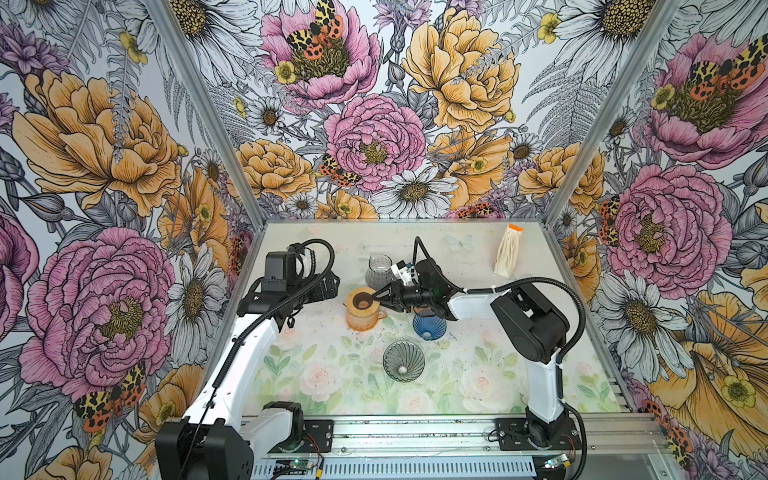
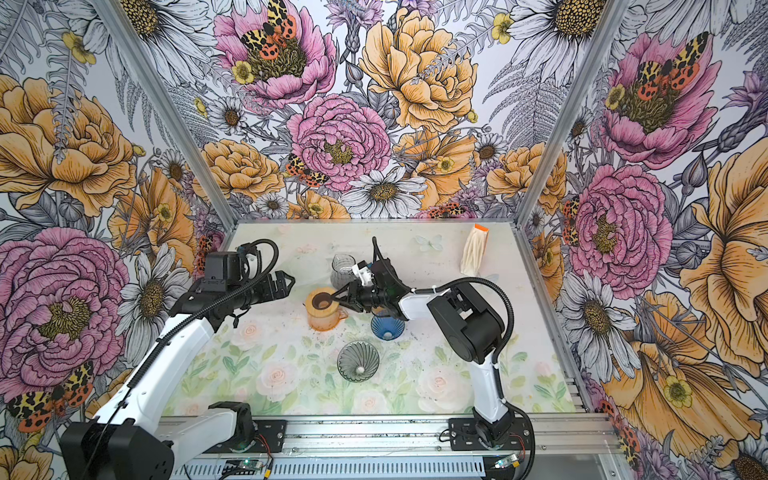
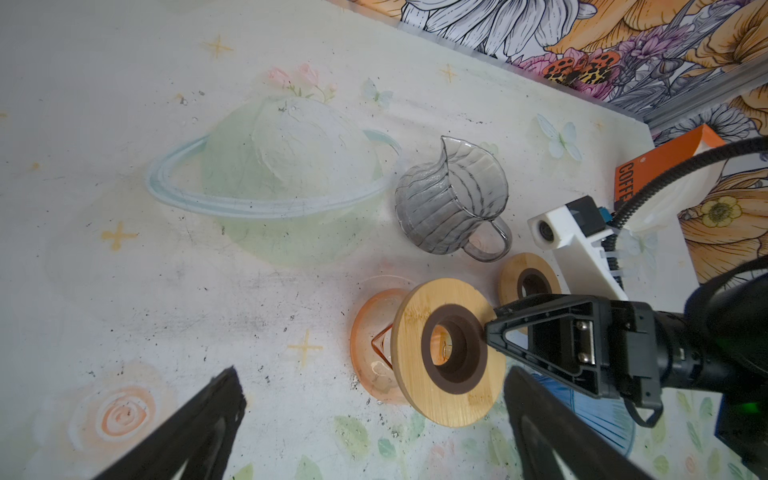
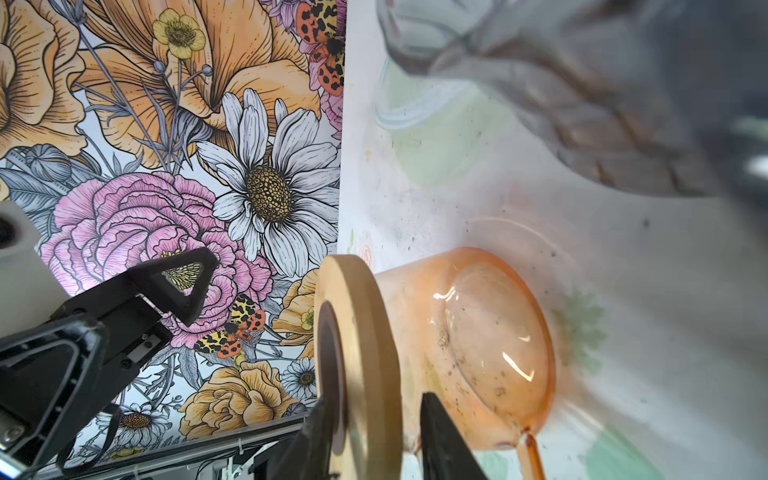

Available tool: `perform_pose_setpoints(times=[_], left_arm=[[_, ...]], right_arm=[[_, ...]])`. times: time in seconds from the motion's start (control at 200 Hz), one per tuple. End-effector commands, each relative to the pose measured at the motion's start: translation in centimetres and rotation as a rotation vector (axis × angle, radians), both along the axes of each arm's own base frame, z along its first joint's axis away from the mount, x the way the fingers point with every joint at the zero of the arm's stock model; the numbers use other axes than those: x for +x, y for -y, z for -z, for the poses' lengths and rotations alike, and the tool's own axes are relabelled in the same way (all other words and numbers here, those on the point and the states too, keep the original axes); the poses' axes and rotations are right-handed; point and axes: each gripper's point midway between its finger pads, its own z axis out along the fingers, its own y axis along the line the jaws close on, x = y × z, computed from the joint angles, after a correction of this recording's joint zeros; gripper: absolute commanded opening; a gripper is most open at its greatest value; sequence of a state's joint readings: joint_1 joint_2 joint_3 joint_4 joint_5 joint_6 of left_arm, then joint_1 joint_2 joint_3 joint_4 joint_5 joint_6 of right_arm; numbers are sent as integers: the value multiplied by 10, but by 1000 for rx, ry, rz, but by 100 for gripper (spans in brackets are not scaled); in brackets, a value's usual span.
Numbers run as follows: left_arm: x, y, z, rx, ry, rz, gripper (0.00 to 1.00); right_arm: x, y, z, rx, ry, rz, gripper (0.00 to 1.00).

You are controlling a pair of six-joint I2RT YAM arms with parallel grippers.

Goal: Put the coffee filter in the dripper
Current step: 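Lower the bamboo stand onto the orange pitcher and open the right gripper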

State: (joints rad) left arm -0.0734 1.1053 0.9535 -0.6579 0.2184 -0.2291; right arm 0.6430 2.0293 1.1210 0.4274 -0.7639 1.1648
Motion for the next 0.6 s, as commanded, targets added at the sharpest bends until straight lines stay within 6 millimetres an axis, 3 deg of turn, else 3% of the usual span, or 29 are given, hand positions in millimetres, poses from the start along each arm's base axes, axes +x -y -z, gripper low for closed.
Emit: perform_pose_setpoints(times=[0.0, 0.365, 0.596], left_arm=[[0, 0, 2, -2, -5, 5, 99], [0, 5, 1, 0, -4, 19, 99], [-1, 9, -11, -4, 31, 34, 99]], right_arm=[[3, -3, -19, -11, 68, -7, 37], [1, -5, -24, -21, 97, -23, 37], [3, 1, -35, -67, 157, -34, 46]])
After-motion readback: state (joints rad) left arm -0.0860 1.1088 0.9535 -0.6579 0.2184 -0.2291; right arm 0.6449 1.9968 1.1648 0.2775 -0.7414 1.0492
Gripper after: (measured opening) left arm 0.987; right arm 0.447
